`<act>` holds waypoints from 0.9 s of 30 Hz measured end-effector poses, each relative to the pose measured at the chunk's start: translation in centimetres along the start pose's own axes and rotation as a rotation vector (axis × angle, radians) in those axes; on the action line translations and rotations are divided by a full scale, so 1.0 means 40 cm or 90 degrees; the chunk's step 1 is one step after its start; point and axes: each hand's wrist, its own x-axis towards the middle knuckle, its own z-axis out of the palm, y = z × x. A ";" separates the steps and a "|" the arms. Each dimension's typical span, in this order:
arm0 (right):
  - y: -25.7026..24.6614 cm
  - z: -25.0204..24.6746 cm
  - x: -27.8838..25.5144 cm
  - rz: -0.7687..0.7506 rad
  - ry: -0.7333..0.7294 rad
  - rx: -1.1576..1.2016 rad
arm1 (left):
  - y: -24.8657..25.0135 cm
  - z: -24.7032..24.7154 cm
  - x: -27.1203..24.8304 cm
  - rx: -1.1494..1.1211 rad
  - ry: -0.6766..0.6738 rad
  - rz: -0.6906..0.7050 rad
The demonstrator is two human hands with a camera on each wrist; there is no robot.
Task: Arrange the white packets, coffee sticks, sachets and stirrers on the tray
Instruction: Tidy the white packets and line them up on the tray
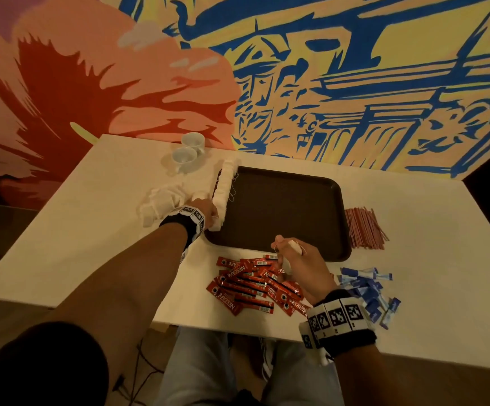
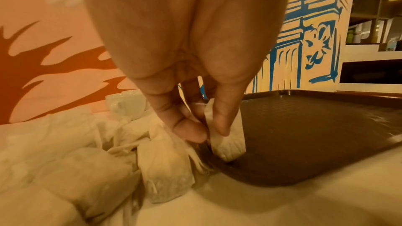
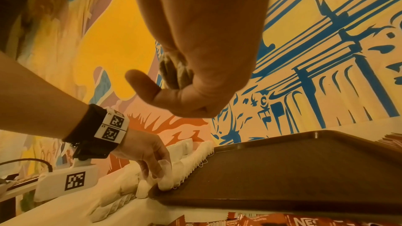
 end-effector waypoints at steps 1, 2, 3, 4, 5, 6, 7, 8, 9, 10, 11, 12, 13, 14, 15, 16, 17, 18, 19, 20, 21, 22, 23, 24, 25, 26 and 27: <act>0.001 -0.001 0.000 -0.001 0.002 0.002 | 0.003 0.001 0.007 0.006 0.001 -0.001; 0.001 -0.002 0.000 -0.003 0.005 0.005 | 0.005 0.000 0.014 0.009 0.005 0.000; 0.001 -0.003 0.000 -0.007 0.009 0.005 | 0.006 0.000 0.023 0.009 0.011 0.004; 0.002 -0.004 0.001 -0.012 0.013 0.004 | 0.005 -0.003 0.029 0.010 0.017 0.007; 0.002 -0.005 0.000 -0.017 0.017 0.004 | 0.006 -0.007 0.035 0.014 0.020 0.009; 0.001 -0.006 0.000 -0.019 0.020 0.008 | 0.007 -0.011 0.038 0.020 0.023 0.010; 0.000 -0.008 -0.001 -0.021 0.023 0.011 | 0.008 -0.015 0.041 0.026 0.030 0.008; -0.001 -0.009 -0.001 -0.023 0.025 0.011 | 0.008 -0.019 0.043 0.033 0.041 0.003; -0.002 -0.011 -0.001 -0.026 0.027 0.010 | 0.009 -0.022 0.045 0.041 0.060 -0.002; -0.003 -0.012 -0.002 -0.027 0.029 0.011 | 0.011 -0.027 0.044 0.047 0.082 -0.009; -0.003 -0.013 -0.003 -0.028 0.031 0.013 | 0.012 -0.030 0.043 0.049 0.110 -0.014; -0.004 -0.014 -0.004 -0.030 0.031 0.016 | 0.014 -0.036 0.040 0.048 0.139 -0.019; -0.004 -0.014 -0.006 -0.031 0.031 0.017 | 0.015 -0.041 0.037 0.044 0.164 -0.024; -0.005 -0.013 -0.007 -0.032 0.029 0.020 | 0.018 -0.049 0.028 0.030 0.186 -0.031; -0.005 -0.011 -0.009 -0.032 0.026 0.025 | 0.020 -0.057 0.019 0.004 0.206 -0.037; -0.005 -0.009 -0.010 -0.033 0.022 0.033 | 0.024 -0.066 0.005 -0.030 0.224 -0.046; -0.006 -0.005 -0.012 -0.034 0.018 0.042 | 0.027 -0.074 -0.009 -0.068 0.244 -0.052; -0.008 -0.001 -0.013 -0.037 0.014 0.047 | 0.031 -0.080 -0.027 -0.110 0.261 -0.054; -0.011 0.004 -0.014 -0.040 0.009 0.050 | 0.035 -0.082 -0.045 -0.151 0.278 -0.051; -0.014 0.009 -0.015 -0.045 0.005 0.051 | 0.041 -0.082 -0.069 -0.191 0.291 -0.046; -0.018 0.014 -0.017 -0.048 0.002 0.052 | 0.047 -0.080 -0.092 -0.225 0.307 -0.036; -0.020 0.019 -0.017 -0.048 0.001 0.054 | 0.054 -0.077 -0.118 -0.255 0.321 -0.026; -0.024 0.024 -0.020 -0.043 -0.001 0.056 | 0.061 -0.069 -0.143 -0.287 0.333 -0.014; -0.027 0.029 -0.023 -0.035 -0.003 0.058 | 0.070 -0.064 -0.174 -0.318 0.338 -0.001; -0.028 0.032 -0.025 -0.025 -0.007 0.062 | 0.078 -0.056 -0.203 -0.347 0.337 0.015; -0.027 0.036 -0.029 -0.016 -0.017 0.074 | 0.088 -0.049 -0.237 -0.373 0.328 0.032; -0.026 0.037 -0.032 -0.009 -0.031 0.100 | 0.097 -0.042 -0.270 -0.399 0.315 0.055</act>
